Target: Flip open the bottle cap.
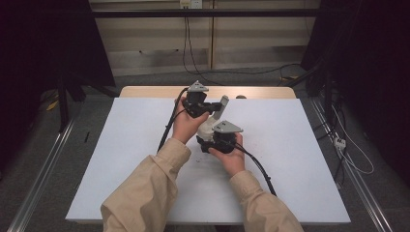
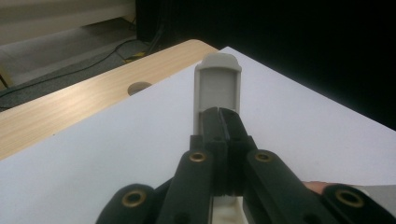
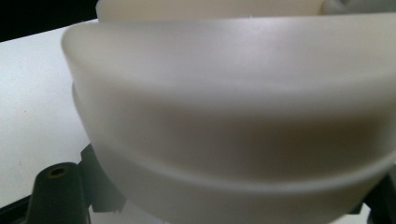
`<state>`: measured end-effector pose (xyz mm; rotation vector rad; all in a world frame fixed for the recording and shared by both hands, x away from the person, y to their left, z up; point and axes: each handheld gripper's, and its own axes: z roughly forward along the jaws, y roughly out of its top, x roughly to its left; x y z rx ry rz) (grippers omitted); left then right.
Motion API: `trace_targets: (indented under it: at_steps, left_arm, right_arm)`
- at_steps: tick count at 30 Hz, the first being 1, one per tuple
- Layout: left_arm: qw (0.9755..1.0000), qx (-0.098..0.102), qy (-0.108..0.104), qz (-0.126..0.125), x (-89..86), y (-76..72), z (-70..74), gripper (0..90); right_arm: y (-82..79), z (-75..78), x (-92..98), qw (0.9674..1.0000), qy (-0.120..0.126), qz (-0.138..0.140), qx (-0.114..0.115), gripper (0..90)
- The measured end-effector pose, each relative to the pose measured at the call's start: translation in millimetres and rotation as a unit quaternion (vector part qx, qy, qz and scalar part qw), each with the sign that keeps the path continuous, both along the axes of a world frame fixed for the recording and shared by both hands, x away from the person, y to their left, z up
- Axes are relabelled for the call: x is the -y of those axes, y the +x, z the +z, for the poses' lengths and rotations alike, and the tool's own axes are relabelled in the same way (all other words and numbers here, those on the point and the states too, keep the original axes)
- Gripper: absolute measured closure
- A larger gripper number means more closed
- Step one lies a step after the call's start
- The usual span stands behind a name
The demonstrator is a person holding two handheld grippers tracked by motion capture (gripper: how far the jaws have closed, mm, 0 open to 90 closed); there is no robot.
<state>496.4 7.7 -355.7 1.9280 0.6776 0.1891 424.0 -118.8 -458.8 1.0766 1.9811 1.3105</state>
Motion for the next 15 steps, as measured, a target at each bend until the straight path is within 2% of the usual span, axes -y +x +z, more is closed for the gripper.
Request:
trace_targets:
  at_steps: [15]
  left_arm:
    - [1.0,-0.006,-0.003,0.0,2.7,2.4,-4.5,90.0]
  right_arm:
    - [0.4,-0.4,0.3,1.0,0.003,0.0,-0.001,18.8]
